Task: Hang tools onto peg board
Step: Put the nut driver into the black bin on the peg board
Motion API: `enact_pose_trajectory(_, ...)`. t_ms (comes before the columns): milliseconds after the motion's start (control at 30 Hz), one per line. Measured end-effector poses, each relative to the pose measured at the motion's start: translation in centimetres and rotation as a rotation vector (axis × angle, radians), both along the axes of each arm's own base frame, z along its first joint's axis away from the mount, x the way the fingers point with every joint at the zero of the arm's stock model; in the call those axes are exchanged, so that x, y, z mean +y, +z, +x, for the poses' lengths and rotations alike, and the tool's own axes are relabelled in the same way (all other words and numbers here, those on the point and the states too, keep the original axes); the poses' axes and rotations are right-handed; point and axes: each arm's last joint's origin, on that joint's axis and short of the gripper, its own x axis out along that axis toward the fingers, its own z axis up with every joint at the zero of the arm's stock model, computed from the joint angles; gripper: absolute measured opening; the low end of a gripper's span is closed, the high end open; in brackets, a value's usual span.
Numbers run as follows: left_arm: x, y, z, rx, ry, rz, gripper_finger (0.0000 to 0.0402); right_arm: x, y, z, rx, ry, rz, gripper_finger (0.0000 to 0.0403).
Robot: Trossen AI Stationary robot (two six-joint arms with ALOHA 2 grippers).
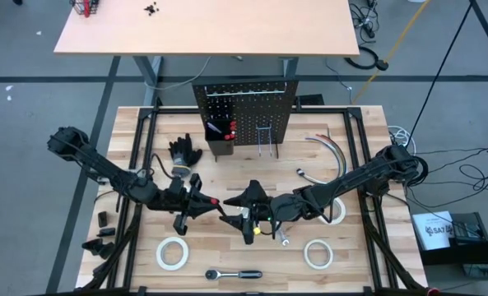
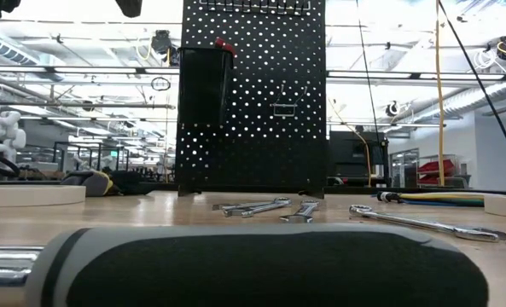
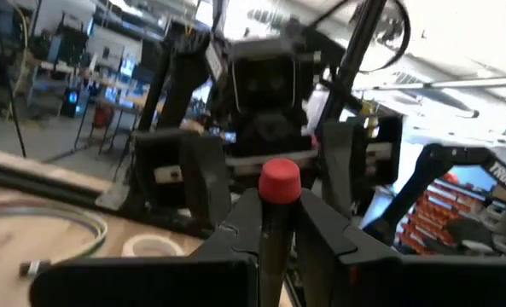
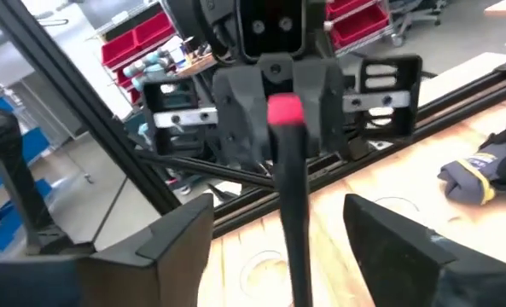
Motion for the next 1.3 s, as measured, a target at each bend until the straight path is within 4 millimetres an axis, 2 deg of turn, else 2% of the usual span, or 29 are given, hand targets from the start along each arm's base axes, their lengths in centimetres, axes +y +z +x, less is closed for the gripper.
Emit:
enact_pose_trajectory(200,0.0,-0.1,0.0,0.014,0.0,0.007,0.0035,-0.6,-0.6,0.5,0.032,0.037,0.001,0.0273)
enact_pose_trajectory(367,0.0,-0.3,0.1,0.024,0.002,0.012,0.0035,-0.9,-2.3,1.5,0.07,0.023,-0.012,0.0265)
enact_pose_trajectory(533,0.0,-0.6,0.1,0.053,0.002,0.028,0.0035,-1.2,-2.8,1.8,0.078,0.011,-0.015,0.0246)
enact_pose_trajectory(733,0.0,-0.8,0.2,0.079,0.002,0.042,0.0035,-1.4,-2.8,1.9,0.078,0.022,-0.014,0.019)
enact_pose_trajectory(833,0.0,-0.9,0.2,0.081,0.014,0.041,0.0035,-1.4,-2.8,1.9,0.078,0.032,-0.009,0.0136)
enact_pose_trajectory(967,0.0,-0.9,0.2,0.087,0.022,0.034,0.0046,-1.4,-2.6,2.0,0.058,0.035,-0.023,0.0042)
enact_pose_trajectory(1167,0.2,-1.4,0.2,0.143,0.069,0.0,0.0113,-1.5,-2.4,2.0,0.036,0.009,-0.052,0.0038)
enact_pose_trajectory(1300,0.3,-1.4,0.1,0.158,0.078,0.006,0.013,-1.5,-2.4,2.0,0.035,-0.024,-0.081,0.0038)
